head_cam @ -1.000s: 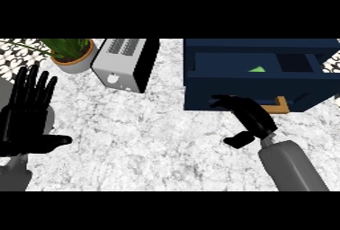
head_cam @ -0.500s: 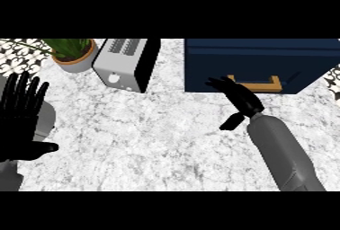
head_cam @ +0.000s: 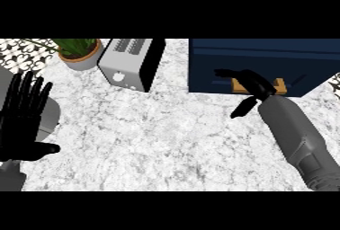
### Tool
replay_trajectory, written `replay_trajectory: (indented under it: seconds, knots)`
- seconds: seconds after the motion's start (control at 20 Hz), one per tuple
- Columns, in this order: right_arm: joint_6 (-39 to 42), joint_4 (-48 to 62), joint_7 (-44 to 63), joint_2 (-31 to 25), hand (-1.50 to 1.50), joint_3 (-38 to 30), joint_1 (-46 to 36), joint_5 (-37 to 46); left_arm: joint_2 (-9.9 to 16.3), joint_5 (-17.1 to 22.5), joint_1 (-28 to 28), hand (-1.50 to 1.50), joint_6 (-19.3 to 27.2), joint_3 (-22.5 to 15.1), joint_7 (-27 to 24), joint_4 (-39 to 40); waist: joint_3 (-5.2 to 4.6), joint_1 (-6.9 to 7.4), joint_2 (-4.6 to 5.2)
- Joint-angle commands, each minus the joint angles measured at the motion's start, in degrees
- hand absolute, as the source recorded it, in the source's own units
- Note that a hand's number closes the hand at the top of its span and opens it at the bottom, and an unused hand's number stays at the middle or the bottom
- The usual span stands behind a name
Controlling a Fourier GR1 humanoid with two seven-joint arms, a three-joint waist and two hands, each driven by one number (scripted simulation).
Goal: Pick up the cup, place it into the drawer and close the drawer
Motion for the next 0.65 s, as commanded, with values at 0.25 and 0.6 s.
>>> replay_trajectory:
  seconds: [0.25,0.6]
  knots:
    - [1.43,9.78,1.20,-5.14,-1.50,-3.67,-8.76,-0.52,0.43,-0.97,-2.01,-1.50,-1.55,0.68,0.59,2.27,0.34,1.44,1.86]
    - [0.48,12.15,-0.53,-6.07,-1.50,-3.63,-8.70,-0.23,-2.46,-3.74,-3.14,-1.50,0.76,-1.37,-0.42,2.59,0.39,1.98,2.32]
